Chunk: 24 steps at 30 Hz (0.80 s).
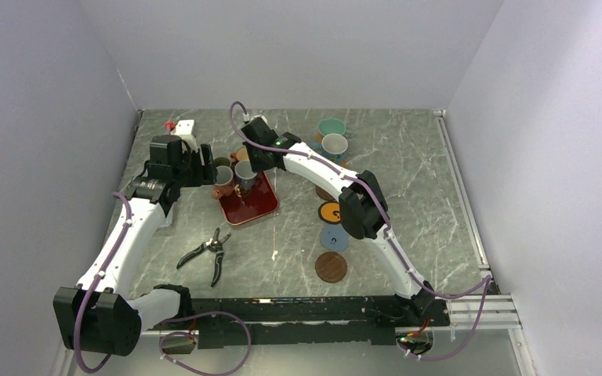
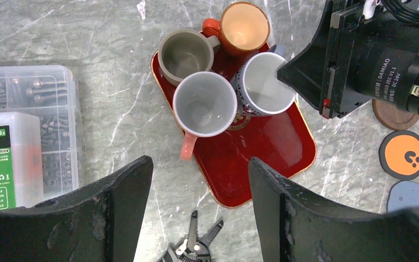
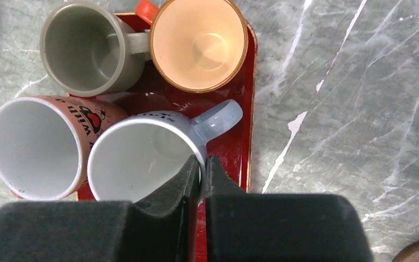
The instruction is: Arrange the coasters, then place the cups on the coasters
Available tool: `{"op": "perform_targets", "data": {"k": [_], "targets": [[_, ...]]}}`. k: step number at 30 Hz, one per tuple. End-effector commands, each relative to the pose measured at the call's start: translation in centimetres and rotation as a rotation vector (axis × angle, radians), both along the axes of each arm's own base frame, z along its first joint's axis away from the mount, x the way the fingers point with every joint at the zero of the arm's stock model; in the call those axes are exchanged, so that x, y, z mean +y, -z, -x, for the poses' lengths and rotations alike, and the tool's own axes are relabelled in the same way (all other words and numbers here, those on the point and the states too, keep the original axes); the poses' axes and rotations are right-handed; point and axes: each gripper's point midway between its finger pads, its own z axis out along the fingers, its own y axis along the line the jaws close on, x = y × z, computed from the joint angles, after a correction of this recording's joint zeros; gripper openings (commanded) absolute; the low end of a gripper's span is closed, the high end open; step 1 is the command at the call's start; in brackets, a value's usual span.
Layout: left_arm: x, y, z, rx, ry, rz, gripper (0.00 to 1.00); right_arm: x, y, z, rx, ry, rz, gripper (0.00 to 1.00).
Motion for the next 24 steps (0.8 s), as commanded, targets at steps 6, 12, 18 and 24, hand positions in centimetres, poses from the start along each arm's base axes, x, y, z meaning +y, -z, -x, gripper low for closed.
{"op": "perform_targets", "data": {"k": [6,12,18,24], "targets": [[0.0,-1.9,-0.4,-0.049,-0.016,0.016,0.71,0.9,-7.0,0.3,-0.057,0.0,-0.126,0.0],[1.2,-2.8,0.0,-0.087,-0.067,-0.018,0.7,-0.6,-12.4,1.1,-0.131,-0.004,-0.154,0.0],[2.2,-3.4,0.2,-0.113,-0.105,-0.052,0.71,-5.1,-15.5,3.0,-0.163,0.07,-0.105,0.0],[2.0,-3.4,0.2,-0.115,-0.096,-0.043,0.71,-12.8,-17.7,5.6,-0.191,0.32,-0.047,0.0]]}}
